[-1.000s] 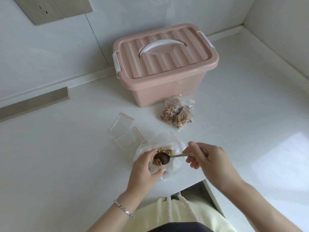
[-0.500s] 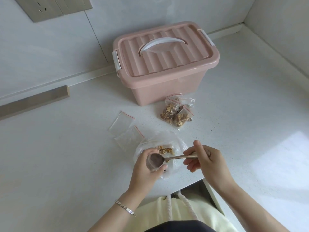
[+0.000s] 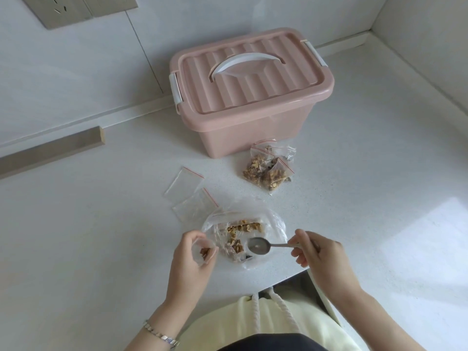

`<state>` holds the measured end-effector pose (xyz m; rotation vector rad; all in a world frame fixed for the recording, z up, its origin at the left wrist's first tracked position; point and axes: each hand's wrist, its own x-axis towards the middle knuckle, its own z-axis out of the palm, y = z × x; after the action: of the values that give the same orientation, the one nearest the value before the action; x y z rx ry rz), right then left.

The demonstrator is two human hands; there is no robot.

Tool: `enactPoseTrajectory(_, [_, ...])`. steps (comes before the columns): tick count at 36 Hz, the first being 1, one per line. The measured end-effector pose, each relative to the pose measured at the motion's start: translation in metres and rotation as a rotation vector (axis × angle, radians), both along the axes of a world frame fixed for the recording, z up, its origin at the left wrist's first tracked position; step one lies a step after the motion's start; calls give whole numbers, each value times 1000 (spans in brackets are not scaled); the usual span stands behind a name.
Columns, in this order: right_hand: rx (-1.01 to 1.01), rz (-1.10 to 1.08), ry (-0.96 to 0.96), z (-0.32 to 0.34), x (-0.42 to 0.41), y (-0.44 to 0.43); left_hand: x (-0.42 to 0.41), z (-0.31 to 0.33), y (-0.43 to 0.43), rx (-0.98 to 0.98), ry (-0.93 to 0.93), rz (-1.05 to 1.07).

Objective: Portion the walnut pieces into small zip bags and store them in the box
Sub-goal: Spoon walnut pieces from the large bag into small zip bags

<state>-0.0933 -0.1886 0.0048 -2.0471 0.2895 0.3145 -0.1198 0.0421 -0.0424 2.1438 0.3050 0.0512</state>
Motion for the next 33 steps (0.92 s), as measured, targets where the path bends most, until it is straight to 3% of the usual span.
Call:
enactPoseTrajectory(5, [-89, 77, 12, -13, -4, -5, 1, -10, 7, 158, 135, -89])
enactPoseTrajectory(12, [59, -50, 152, -25, 1, -12, 3, -24, -6, 141, 343, -175])
enactPoseTrajectory(24, [389, -225, 452, -43, 1, -3, 7, -26, -19, 20, 388, -88])
enactPoseTrajectory(33, [440, -356, 392, -35, 0, -21, 5, -26, -24, -60, 384, 11])
